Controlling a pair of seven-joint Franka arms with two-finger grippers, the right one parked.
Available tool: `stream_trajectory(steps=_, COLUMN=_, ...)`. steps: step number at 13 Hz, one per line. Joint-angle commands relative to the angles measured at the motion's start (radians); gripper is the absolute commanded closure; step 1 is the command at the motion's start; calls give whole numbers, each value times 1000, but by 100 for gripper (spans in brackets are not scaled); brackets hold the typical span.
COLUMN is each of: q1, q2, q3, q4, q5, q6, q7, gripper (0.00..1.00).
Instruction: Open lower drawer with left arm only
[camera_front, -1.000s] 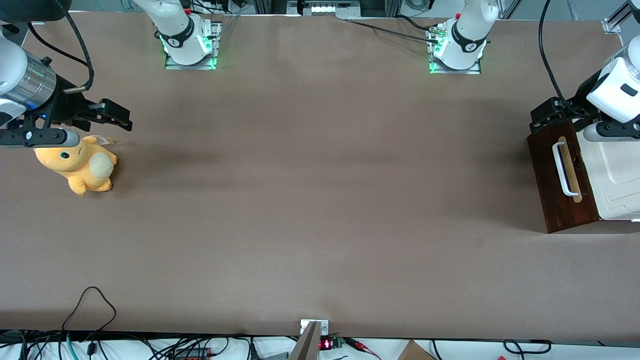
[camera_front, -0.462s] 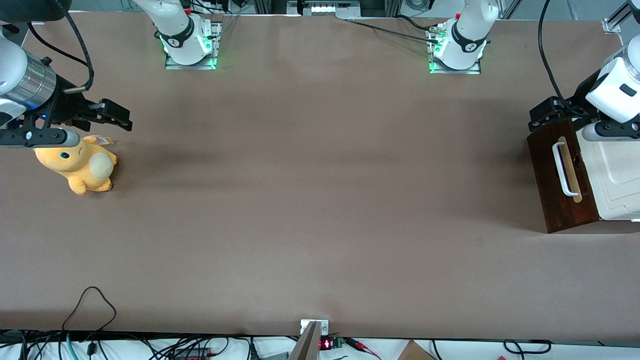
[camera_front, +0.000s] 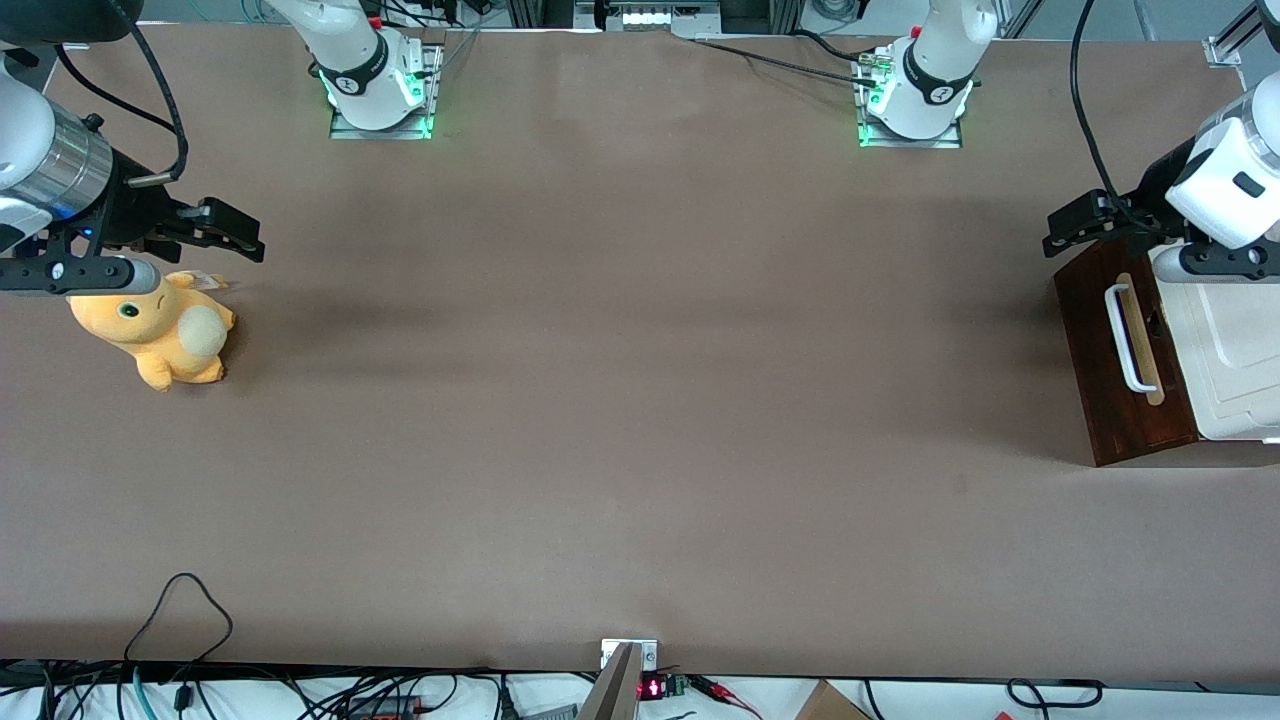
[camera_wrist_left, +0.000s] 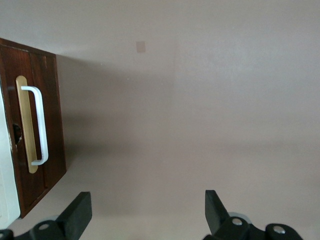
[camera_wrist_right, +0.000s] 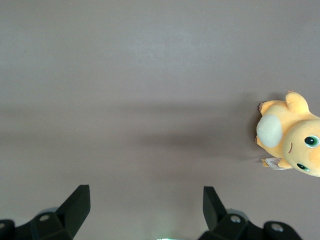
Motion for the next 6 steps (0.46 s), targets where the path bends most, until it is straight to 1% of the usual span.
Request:
stream_trajectory(steps=1, q1=-2, q2=14, q3=-4, q4=12, q5=3, q6=-21, q7=-20, gripper=0)
stream_trajectory(steps=2, q1=-3, q2=23, q3=-32, q4=12, q5=77, q6=-24, q7=-97, gripper=0)
stream_trajectory(steps=4, q1=-3, q2=38, q3=-147, q4=-7, q5=261, q6=-45, q7=-252, gripper=0)
stream_trajectory(steps=6, q1=-5, q2=60, q3=-238, q4=-50, q5=404, q6=-82, q7=-375, gripper=0)
